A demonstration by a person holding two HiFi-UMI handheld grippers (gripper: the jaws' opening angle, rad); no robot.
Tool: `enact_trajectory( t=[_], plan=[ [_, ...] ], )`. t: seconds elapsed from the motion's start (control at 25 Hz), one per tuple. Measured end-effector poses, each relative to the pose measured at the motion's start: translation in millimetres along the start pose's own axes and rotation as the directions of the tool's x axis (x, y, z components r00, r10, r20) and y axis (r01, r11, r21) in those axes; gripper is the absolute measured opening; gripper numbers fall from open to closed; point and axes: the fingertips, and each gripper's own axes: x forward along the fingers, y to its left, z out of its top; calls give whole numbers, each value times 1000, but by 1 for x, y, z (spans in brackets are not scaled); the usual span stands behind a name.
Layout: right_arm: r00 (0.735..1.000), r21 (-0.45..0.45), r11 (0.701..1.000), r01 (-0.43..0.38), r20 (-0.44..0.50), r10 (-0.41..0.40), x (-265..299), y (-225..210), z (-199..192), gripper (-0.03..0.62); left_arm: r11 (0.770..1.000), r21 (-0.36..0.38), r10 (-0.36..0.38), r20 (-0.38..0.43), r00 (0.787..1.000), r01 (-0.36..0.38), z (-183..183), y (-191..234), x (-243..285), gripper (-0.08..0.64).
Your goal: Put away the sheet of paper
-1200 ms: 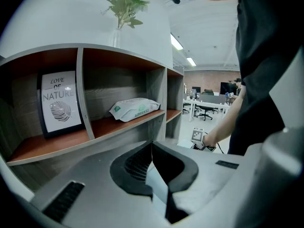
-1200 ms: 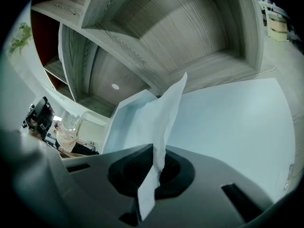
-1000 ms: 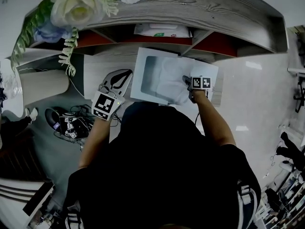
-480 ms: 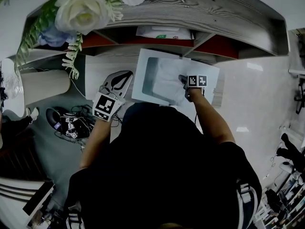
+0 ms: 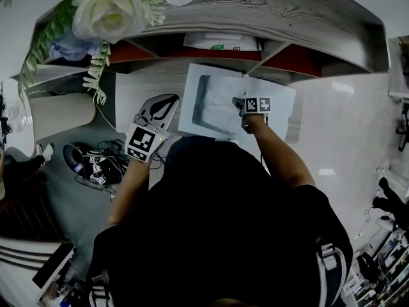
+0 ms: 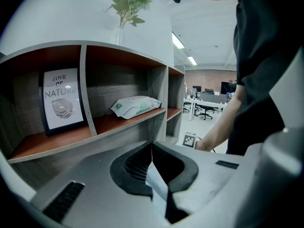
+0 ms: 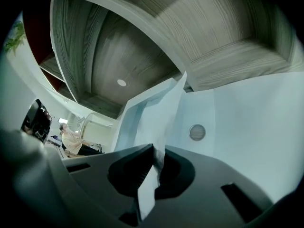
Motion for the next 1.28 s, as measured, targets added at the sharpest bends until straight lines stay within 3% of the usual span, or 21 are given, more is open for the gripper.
enact_trajectory(
  t=[1.28],
  plan=[
    [999,104,994,-27,-21,29,52,27,-7,14,999,-26,24,-34,999,-25,-18,7,-18,21]
  ],
)
